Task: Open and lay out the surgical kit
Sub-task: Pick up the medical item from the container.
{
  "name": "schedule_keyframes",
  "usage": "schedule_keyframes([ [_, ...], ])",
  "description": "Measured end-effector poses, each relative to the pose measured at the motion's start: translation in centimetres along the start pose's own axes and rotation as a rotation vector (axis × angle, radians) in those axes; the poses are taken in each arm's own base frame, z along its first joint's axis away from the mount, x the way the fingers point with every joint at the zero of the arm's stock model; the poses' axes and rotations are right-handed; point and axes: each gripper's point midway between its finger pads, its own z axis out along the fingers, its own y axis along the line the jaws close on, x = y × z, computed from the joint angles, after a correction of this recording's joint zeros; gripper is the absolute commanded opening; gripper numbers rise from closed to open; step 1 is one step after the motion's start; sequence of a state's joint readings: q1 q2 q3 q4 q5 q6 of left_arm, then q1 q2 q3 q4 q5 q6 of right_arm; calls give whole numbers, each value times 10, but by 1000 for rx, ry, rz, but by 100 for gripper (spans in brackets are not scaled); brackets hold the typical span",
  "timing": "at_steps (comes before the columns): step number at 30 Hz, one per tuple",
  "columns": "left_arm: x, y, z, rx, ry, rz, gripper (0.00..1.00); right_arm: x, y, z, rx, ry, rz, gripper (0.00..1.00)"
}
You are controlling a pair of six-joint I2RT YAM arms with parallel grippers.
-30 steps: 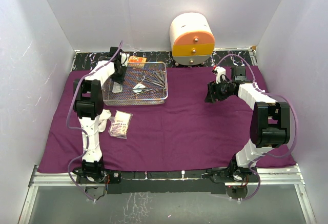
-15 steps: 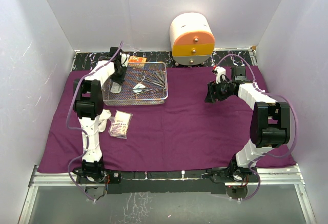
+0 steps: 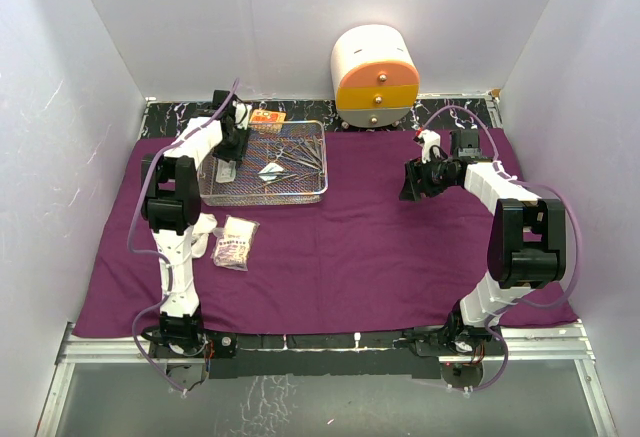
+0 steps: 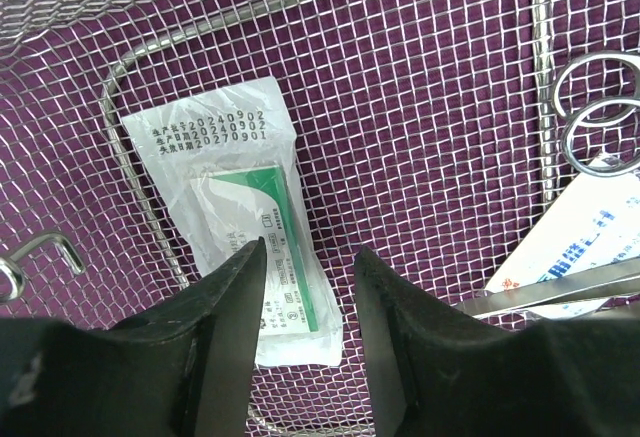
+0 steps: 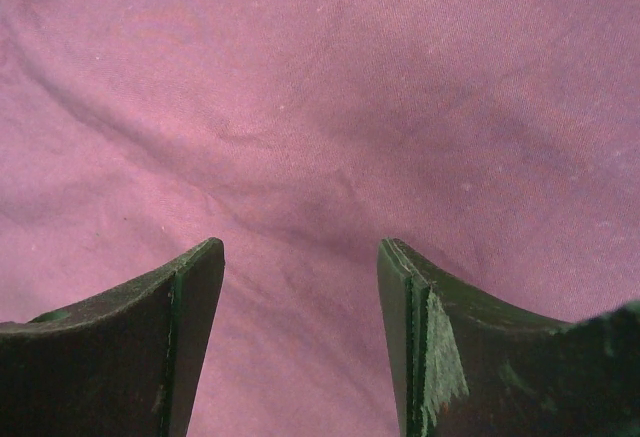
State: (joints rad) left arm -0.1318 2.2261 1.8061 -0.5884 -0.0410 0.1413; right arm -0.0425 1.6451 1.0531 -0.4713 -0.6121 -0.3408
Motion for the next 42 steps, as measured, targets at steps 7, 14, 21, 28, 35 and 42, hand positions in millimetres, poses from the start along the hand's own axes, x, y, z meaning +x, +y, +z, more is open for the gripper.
schedule_keyframes([
  [7,1,9,0,-9,1,-18,51,1,0,0,-1,3,1,62],
  [14,6,23,2,-21,7,-48,54,5,-1,4,-7,20,14,62],
  [21,11,21,3,0,21,-55,54,10,0,5,-13,38,27,62],
  [28,18,17,4,21,43,-56,50,10,-1,6,-14,40,28,62],
  [35,18,13,4,40,46,-64,38,10,-1,6,-13,40,27,63],
  [42,18,11,3,50,48,-69,28,9,-1,5,-12,37,24,63],
])
